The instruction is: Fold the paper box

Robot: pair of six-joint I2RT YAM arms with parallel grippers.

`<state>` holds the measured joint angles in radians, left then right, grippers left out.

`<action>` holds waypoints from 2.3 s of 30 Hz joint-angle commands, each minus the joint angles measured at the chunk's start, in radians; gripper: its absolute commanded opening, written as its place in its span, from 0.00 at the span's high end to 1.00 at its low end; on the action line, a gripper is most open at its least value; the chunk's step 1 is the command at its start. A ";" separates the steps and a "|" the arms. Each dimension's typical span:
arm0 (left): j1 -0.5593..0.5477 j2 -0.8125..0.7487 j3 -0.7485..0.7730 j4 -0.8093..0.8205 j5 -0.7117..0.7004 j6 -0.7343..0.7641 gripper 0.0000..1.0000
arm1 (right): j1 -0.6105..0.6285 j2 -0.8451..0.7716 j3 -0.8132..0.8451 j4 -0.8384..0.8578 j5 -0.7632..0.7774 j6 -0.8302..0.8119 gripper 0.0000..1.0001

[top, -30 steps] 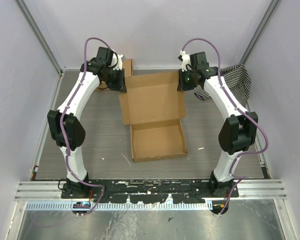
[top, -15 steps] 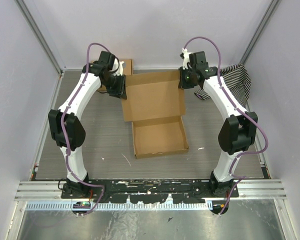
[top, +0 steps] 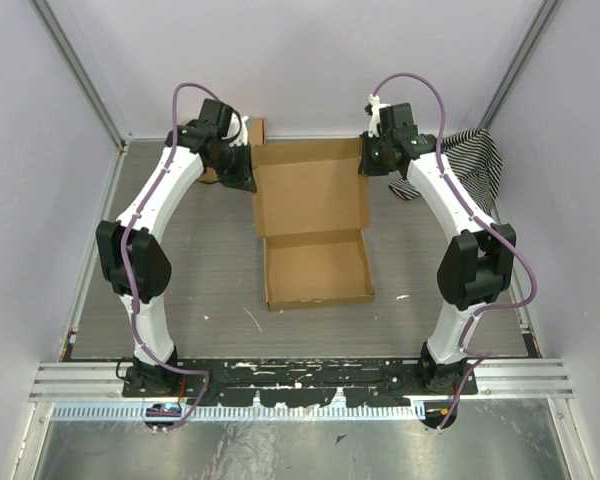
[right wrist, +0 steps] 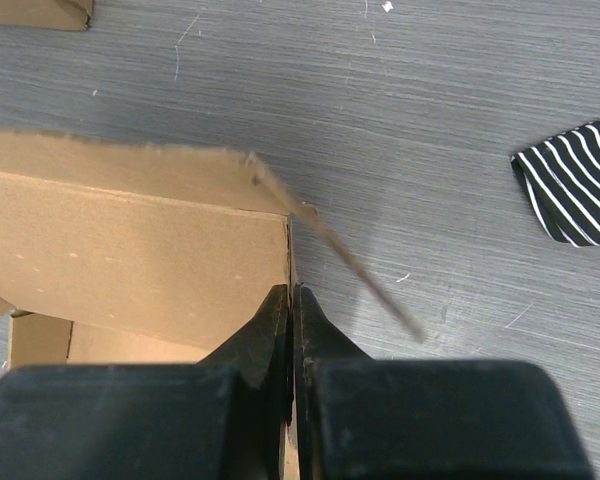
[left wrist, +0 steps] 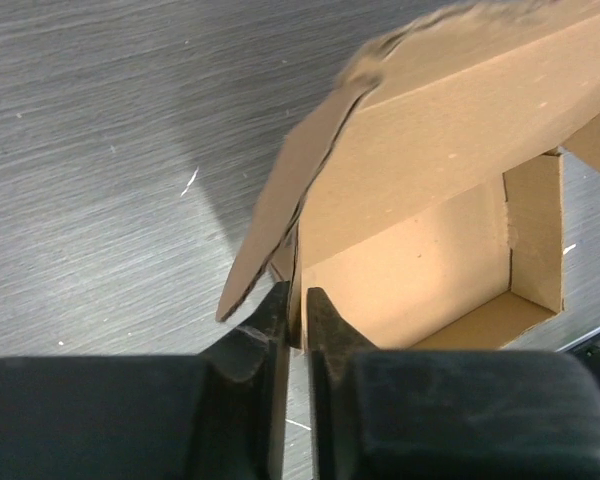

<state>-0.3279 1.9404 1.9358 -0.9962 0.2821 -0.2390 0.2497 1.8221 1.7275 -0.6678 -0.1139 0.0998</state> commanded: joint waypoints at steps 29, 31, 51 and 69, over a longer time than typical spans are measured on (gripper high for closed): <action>-0.089 -0.132 -0.007 0.294 -0.171 -0.065 1.00 | 0.012 0.075 0.276 -0.189 0.110 0.109 0.99; -0.088 -0.125 0.010 0.307 -0.172 -0.063 0.98 | 0.013 0.073 0.294 -0.144 0.137 0.108 0.99; -0.095 -0.144 -0.147 0.472 -0.178 -0.108 0.91 | 0.147 -0.245 -0.294 0.640 0.498 0.052 0.99; -0.120 -0.375 -0.508 0.577 -0.198 -0.185 0.84 | 0.239 -0.421 -0.593 0.675 0.663 0.143 0.99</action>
<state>-0.4355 1.6344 1.4673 -0.4812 0.0757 -0.3836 0.4782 1.4834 1.1629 -0.0315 0.4908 0.1814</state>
